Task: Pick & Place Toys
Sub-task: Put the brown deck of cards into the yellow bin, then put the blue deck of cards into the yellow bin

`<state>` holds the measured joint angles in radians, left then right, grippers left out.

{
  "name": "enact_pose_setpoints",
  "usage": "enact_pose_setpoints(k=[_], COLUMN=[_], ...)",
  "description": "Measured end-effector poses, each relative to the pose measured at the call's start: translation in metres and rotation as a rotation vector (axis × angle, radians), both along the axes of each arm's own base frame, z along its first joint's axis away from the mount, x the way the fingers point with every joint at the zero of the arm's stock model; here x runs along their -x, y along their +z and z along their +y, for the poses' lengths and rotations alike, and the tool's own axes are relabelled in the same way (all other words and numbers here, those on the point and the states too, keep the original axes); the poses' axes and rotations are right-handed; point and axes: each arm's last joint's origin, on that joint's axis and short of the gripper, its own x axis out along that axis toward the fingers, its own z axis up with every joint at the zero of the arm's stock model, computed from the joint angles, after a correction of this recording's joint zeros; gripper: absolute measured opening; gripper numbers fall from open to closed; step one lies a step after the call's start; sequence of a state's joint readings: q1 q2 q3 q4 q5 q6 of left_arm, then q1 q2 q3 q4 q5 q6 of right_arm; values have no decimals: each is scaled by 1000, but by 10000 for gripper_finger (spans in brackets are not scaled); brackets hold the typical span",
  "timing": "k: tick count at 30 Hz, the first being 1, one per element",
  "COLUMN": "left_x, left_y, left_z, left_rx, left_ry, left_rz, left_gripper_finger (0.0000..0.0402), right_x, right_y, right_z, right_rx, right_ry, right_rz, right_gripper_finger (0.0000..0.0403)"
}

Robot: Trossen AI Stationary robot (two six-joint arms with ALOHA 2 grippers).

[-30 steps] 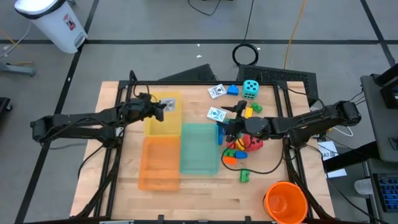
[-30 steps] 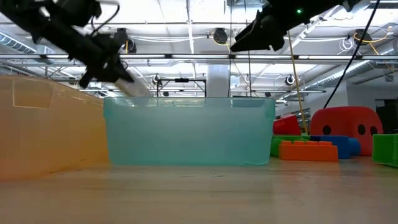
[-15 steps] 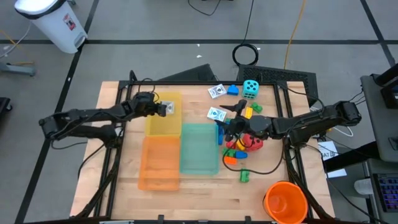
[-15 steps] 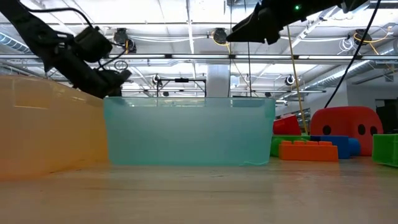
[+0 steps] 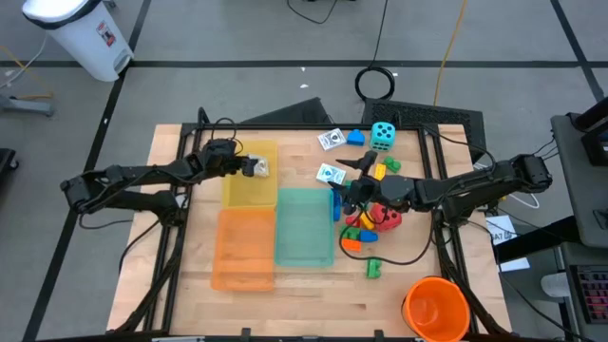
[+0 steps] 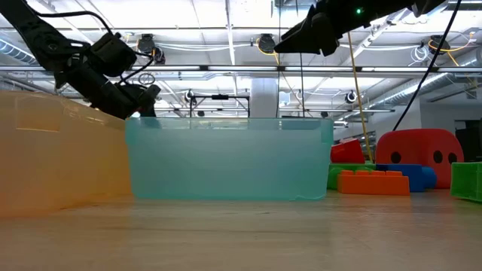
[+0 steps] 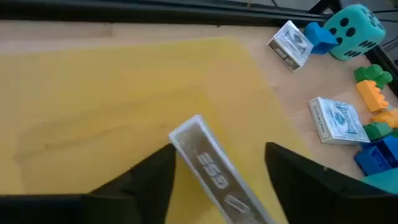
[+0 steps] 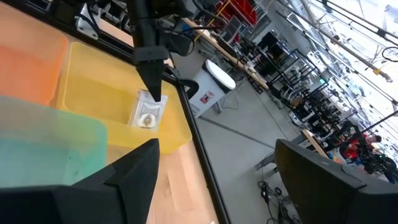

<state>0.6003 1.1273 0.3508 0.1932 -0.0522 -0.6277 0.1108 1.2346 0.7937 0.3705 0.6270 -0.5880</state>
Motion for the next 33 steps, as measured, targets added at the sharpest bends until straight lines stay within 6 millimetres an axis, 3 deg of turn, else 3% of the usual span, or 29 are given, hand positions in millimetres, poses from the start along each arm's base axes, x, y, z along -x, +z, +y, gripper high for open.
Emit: enact_pose_setpoints(k=[6, 13, 18, 26, 33], left_x=[7, 19, 24, 22, 21], left_y=[15, 38, 50, 56, 56], left_z=[0, -1, -5, -9, -10], left_rx=[-80, -157, -196, -178, -184], left_ry=[-5, 30, 35, 42, 44], left_rz=[-41, -145, -214, -299, -300], left_gripper_finger=[318, 332, 332, 333, 333], right_x=[0, -1, 2, 18, -2], right_y=[6, 4, -5, -58, -107], right_z=[0, -4, -36, -119, -140], right_rx=[13, -36, -155, -673, -734], right_ry=[-4, -24, -149, -197, -134], right_rz=[-55, -59, -40, 178, 343], right_gripper_finger=[283, 283, 281, 300, 358])
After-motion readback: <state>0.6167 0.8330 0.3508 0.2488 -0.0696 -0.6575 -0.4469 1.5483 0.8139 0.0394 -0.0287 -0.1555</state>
